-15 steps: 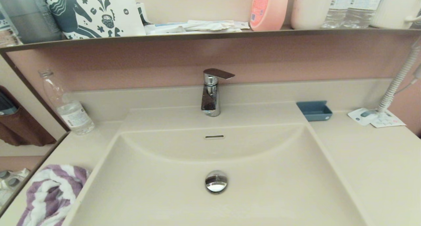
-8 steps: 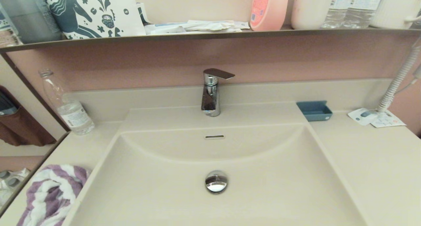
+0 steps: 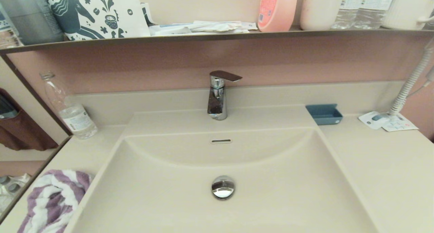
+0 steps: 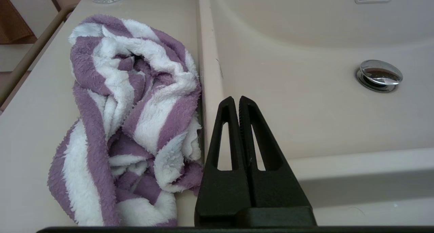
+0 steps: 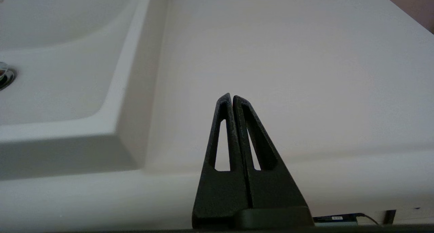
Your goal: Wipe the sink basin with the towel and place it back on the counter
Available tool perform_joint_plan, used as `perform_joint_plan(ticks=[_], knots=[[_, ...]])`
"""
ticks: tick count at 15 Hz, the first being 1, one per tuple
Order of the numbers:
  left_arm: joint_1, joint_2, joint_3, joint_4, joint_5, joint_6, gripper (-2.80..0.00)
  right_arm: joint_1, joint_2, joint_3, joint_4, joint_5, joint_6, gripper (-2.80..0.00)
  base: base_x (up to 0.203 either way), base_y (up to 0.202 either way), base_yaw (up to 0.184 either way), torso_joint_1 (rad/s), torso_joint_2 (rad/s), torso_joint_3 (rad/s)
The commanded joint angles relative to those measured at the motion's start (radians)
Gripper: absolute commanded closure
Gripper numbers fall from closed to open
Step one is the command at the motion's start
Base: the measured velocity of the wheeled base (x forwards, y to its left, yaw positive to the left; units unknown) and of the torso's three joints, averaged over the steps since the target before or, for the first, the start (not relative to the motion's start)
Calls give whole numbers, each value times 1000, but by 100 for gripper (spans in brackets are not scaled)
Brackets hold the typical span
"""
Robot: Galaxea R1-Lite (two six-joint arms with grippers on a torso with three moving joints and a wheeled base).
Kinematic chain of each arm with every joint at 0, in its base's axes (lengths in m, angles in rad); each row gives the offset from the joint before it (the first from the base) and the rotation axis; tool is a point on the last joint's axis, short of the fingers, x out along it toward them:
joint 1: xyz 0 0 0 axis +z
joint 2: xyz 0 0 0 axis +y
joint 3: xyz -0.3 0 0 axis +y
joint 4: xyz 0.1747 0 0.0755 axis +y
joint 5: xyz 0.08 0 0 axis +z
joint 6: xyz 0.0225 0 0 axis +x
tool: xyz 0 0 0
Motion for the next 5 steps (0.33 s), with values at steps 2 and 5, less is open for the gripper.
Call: perform_joint_plan(ticks=[2, 5], knots=[[0, 0, 0, 0, 0, 0, 0, 0, 1, 0, 1, -1, 3, 0, 0, 0, 0, 0, 0, 0], [-1, 0, 0, 0, 0, 0, 0, 0, 1, 0, 0, -1, 3, 0, 0, 0, 0, 0, 0, 0]])
